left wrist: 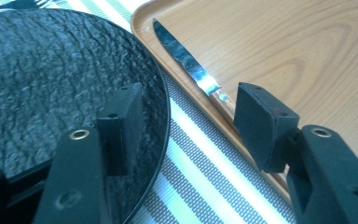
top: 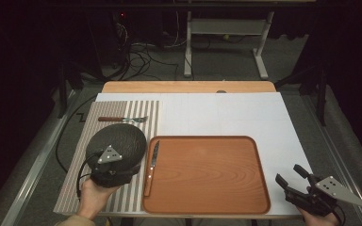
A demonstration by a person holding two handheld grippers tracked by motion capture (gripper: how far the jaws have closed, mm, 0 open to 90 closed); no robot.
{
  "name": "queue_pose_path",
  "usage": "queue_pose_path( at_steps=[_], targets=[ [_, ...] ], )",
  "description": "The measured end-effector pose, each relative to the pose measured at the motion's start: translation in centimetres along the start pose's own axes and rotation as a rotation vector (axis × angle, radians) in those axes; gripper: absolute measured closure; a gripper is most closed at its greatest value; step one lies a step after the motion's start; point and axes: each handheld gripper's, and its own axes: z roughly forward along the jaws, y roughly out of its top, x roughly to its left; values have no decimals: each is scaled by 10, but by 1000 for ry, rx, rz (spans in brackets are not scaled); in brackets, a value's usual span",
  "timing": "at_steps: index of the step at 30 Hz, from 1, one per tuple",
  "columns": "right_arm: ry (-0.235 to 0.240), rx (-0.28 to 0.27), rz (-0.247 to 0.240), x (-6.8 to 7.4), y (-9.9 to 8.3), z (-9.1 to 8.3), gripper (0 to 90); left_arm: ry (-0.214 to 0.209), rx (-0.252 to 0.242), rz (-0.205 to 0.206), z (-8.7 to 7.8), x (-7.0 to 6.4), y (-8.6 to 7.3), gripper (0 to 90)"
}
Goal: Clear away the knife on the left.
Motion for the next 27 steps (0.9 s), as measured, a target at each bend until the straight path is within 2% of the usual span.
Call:
queue_pose_path(
  at_steps=[4,10,25,27],
  targets=[
    [-1,0,2,0,0,0,246,-5,-15,3,-4,2,-4,397],
    [-1,0,1,0,0,0,246,-13,-43,-28,-9,9,-11,397],
    [0,3,4,0,0,0,246,15,-120,-32,-25,15,-30,395],
    [-1,3,4,0,0,0,246,20,-130,-31,-28,17,-32,367]
  ],
)
